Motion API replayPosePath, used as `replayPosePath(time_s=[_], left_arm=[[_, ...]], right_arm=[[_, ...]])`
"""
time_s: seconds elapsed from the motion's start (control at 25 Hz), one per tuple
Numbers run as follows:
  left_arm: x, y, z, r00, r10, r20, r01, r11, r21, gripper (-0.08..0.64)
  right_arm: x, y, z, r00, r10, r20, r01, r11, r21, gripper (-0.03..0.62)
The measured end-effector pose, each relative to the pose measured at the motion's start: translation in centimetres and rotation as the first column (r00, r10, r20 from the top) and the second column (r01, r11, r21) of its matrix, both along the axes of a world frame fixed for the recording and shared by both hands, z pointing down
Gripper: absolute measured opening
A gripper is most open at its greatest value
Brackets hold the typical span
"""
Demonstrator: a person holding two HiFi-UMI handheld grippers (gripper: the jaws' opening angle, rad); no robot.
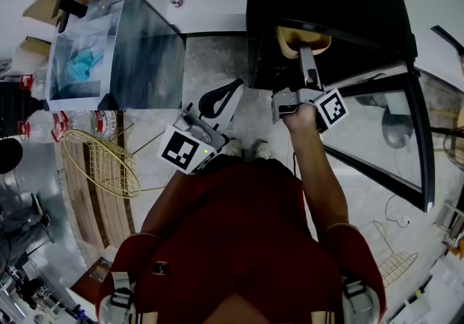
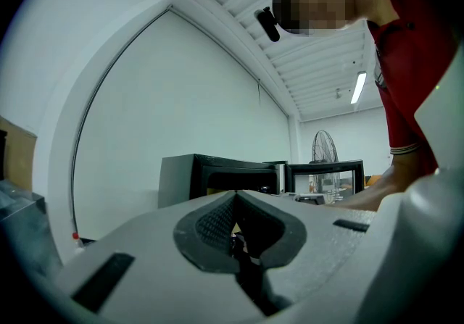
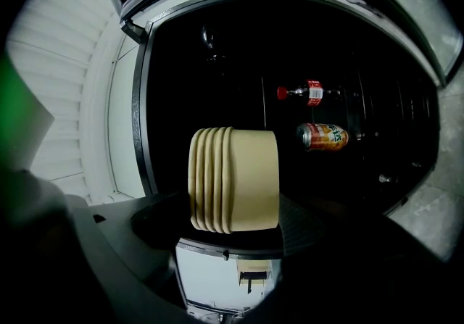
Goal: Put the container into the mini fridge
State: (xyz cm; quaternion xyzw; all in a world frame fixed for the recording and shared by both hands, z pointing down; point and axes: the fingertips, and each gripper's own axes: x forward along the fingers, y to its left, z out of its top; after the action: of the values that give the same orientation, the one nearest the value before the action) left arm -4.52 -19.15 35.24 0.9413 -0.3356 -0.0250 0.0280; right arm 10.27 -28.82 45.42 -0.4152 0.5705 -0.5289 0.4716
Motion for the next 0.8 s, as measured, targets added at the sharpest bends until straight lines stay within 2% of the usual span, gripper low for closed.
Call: replayPosePath(time_s=[0.36,0.8], left_arm=[[-0.5,-0.8,0.1,1.000,-0.006,-0.008,0.006,1.000,-0.007,0.006],[-1.5,-1.4,0.5,1.000,-0.017,-0.013,0.017,1.000,-0.019,0.006]], right_arm=[[-0.8,-1.4,-0.2,1.000,0.001,-0.014,-0.001,1.000,-0.009,0.377],[-2.5,-3.4,-0.3,0.994,-0.073,-0.075,0.074,0.997,0.007,0.377]])
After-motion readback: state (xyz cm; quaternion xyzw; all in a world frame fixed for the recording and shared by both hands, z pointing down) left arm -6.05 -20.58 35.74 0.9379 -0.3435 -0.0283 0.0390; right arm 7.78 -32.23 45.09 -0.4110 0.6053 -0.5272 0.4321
